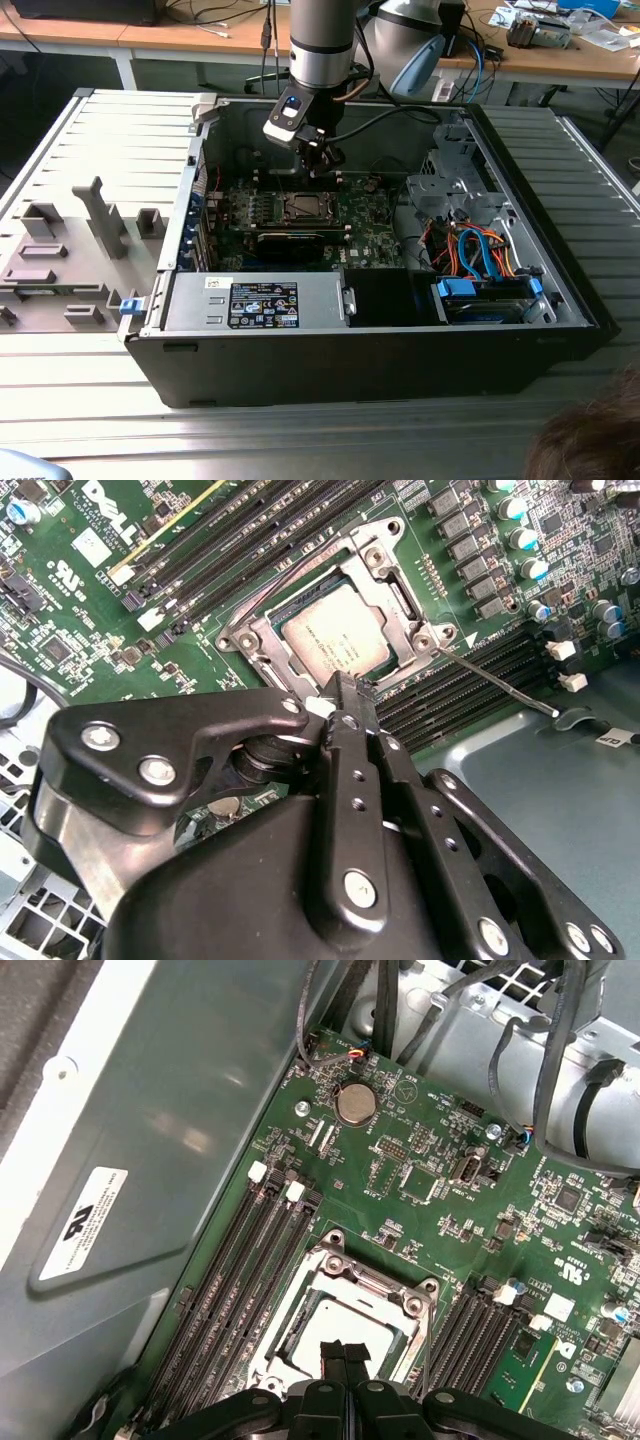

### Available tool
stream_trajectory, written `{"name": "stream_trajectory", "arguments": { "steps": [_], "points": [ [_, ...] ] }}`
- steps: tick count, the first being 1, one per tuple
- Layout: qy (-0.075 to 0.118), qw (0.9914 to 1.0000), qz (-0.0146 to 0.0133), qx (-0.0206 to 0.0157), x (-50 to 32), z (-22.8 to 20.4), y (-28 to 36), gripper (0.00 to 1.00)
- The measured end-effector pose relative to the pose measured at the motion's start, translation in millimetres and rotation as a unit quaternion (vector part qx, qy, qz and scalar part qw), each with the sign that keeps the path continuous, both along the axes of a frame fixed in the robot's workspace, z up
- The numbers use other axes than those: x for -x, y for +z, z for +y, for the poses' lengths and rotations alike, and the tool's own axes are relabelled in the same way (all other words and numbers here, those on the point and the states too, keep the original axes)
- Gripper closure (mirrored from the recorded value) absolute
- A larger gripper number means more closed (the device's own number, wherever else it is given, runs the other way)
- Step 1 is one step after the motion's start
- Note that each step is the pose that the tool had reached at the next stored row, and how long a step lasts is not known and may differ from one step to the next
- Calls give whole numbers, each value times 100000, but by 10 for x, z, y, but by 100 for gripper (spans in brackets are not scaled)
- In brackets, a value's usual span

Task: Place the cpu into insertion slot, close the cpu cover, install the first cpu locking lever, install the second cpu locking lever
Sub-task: 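Install the first cpu locking lever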

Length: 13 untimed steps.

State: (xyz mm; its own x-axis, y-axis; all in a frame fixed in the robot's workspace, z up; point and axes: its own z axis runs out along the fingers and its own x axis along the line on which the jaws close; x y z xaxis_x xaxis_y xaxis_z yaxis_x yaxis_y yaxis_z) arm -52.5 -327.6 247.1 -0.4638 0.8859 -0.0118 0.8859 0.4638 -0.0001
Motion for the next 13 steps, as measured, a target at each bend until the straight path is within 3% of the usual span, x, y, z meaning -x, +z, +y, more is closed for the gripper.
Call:
{"name": "stream_trajectory", "arguments": {
  "steps": [13],
  "points": [
    [432, 99999, 1, -2, 0, 0, 0, 89]
  ]
}}
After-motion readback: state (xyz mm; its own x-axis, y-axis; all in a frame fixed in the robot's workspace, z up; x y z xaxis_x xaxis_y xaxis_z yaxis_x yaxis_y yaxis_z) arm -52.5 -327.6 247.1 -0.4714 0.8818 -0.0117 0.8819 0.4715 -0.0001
